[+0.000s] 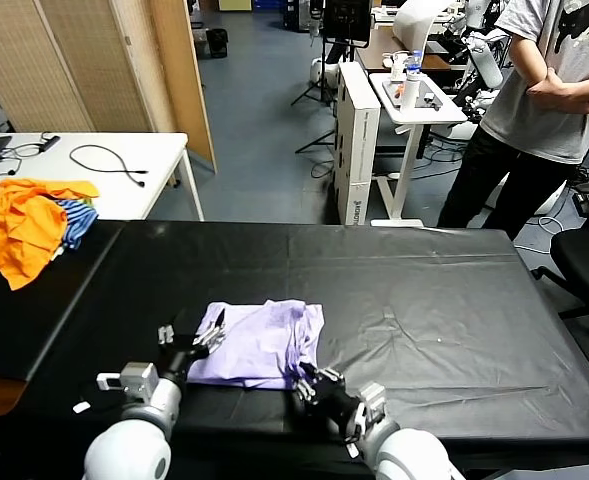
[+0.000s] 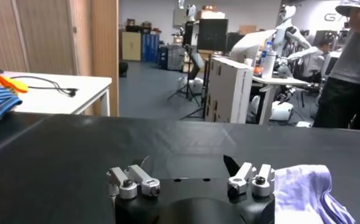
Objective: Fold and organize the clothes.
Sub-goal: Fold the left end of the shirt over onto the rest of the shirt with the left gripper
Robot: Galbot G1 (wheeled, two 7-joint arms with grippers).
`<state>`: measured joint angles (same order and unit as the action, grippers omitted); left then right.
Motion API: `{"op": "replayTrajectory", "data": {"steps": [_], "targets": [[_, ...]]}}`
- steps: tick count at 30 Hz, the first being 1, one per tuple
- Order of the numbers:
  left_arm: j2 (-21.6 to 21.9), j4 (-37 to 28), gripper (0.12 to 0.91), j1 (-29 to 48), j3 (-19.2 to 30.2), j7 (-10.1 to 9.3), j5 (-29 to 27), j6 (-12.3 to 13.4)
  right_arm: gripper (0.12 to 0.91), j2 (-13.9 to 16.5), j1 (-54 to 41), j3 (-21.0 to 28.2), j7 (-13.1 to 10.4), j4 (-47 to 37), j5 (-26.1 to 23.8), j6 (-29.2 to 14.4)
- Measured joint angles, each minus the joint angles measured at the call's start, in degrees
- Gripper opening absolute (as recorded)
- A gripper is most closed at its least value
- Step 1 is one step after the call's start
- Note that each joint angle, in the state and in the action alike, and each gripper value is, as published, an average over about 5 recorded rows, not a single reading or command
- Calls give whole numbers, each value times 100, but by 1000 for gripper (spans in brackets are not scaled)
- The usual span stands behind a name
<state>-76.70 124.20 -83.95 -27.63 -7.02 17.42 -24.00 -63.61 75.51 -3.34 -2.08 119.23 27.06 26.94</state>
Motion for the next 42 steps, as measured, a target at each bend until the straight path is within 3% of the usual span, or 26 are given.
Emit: {"op": "replayTrajectory", "data": {"steps": [8,12,15,23,26,40,42], "targets": [[-59,-13,907,-28,-5,-13,-42,2,140,60,343,-331,-333,277,475,365],[-98,-22,907,-18,2,-17,-53,2,156,47,471,-491,-372,315,597,470],[-112,-32,907,-21,4,-17,-62,4,273,98,558,-625,-322,446,615,465],[-141,-101,907,-58,-1,-15,-93,44,772,269,535,-1049,-181,857,761,423],[-184,-146,907,-49,0,-15,-113,59,881,184,298,-1067,-175,746,771,337],[-219,-79,907,-229,-284,1,-83,116,905,-340,-1113,-643,-79,-716,921,217],[-210,-79,907,-260,-349,1,-79,124,861,-376,-1236,-597,-60,-878,929,208]]}}
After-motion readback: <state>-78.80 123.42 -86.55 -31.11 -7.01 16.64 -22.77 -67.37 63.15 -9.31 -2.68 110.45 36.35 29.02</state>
